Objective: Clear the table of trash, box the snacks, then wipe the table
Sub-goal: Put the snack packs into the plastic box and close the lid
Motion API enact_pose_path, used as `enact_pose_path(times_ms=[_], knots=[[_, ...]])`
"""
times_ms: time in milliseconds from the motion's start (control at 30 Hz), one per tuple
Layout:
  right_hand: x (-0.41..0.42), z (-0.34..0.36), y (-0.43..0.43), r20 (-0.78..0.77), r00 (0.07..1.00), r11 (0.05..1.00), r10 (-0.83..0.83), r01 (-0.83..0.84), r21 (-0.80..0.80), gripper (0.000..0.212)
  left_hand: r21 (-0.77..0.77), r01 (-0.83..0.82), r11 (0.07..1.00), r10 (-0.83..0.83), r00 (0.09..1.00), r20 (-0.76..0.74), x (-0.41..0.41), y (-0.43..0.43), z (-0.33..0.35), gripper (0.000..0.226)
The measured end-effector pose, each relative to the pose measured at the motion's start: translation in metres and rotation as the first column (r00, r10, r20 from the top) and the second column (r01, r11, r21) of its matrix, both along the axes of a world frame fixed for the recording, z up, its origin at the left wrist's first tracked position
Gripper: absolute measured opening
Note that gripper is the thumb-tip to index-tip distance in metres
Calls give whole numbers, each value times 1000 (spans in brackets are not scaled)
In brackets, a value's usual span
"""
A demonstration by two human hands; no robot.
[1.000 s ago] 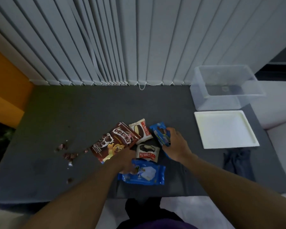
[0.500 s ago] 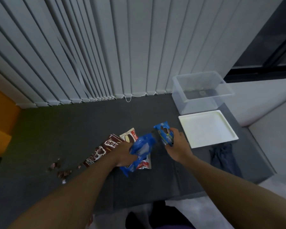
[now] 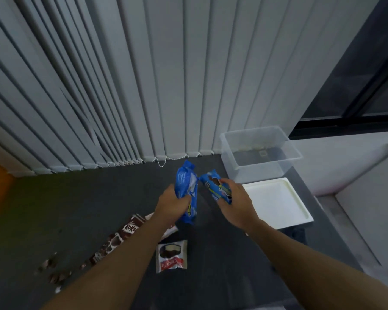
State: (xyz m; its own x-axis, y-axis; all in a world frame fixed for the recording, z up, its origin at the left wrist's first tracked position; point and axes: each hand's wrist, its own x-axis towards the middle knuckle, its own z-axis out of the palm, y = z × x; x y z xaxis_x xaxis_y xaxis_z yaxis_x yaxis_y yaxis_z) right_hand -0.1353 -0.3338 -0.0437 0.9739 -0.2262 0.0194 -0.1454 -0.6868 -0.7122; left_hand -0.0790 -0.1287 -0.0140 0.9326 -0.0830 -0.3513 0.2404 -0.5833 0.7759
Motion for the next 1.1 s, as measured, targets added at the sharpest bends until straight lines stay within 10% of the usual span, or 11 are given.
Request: enact_pose_path(times_ms=[533,867,1100], knots=[[107,11,-167,62,990,990,-127,130,-49,51,-139,-100,985,109,992,61,79,-121,20,19],[173,-16,-223,-171,965,949,-201,149,-278,49,-126,-125,984,128,992,12,120,-125,6,18],[207,-54,-258,-475,859,816,-190,-131,-563,50,-178,-138,974,134,990,-33,135,-132,-4,20]])
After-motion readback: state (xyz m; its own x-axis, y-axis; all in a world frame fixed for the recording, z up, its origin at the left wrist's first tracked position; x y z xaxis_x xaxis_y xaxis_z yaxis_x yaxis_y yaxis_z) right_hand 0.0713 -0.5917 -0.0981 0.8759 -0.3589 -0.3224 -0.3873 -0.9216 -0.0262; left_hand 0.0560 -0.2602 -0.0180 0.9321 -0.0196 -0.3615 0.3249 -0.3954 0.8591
